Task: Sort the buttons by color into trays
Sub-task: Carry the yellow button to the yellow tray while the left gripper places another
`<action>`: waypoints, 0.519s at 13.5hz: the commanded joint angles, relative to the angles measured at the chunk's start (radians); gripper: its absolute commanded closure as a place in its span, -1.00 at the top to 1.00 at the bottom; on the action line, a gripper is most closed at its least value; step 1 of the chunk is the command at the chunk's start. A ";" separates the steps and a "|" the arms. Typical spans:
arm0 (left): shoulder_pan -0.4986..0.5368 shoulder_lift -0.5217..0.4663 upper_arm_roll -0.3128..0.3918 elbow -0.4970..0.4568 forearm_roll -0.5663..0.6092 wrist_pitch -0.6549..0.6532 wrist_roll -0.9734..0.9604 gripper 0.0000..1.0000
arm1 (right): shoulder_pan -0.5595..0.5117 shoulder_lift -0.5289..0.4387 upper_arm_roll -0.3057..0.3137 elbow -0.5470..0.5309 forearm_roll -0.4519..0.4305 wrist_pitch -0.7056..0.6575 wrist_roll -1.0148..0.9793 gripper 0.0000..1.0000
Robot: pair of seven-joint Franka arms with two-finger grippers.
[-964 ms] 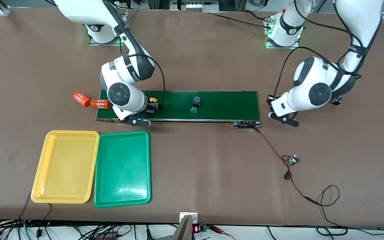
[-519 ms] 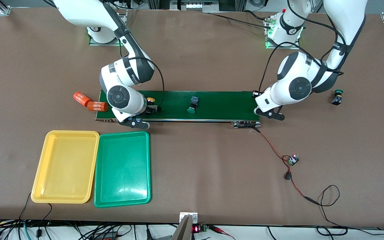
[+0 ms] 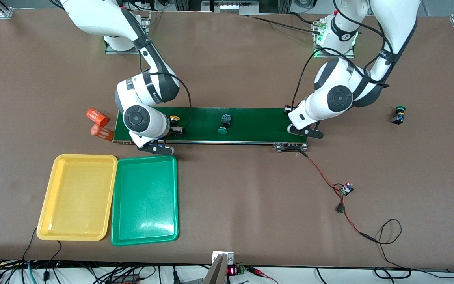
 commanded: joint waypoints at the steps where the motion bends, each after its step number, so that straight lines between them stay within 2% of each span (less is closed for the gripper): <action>1: -0.010 -0.008 0.017 -0.019 -0.023 0.013 -0.015 -1.00 | 0.009 0.013 -0.015 0.022 -0.004 -0.008 -0.019 -0.06; 4: -0.008 -0.007 0.040 -0.017 -0.022 0.013 -0.015 -1.00 | 0.009 0.013 -0.023 0.022 -0.004 -0.008 -0.024 -0.49; 7: -0.008 -0.005 0.047 -0.017 -0.022 0.013 -0.012 -1.00 | 0.011 0.008 -0.066 0.055 0.006 -0.024 -0.085 -0.59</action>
